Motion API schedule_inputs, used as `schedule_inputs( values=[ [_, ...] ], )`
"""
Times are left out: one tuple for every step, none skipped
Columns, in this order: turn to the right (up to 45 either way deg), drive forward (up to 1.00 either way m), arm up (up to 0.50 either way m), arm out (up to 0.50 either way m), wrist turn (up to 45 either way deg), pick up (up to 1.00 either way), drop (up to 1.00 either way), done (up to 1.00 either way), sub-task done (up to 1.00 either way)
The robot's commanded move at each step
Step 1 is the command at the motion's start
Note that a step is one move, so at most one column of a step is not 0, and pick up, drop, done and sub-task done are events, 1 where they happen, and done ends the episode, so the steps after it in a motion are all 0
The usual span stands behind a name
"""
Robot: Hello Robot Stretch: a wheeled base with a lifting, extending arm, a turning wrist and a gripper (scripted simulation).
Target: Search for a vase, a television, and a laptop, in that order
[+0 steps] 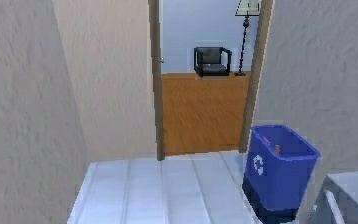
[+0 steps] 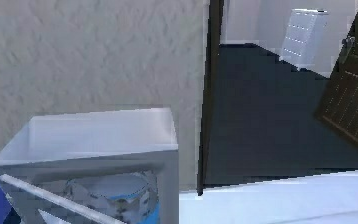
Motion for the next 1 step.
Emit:
schedule_inputs(
  values=[
    [0.0, 1.0, 0.0, 0.0, 0.0, 0.0, 0.0, 0.0, 0.0]
  ],
)
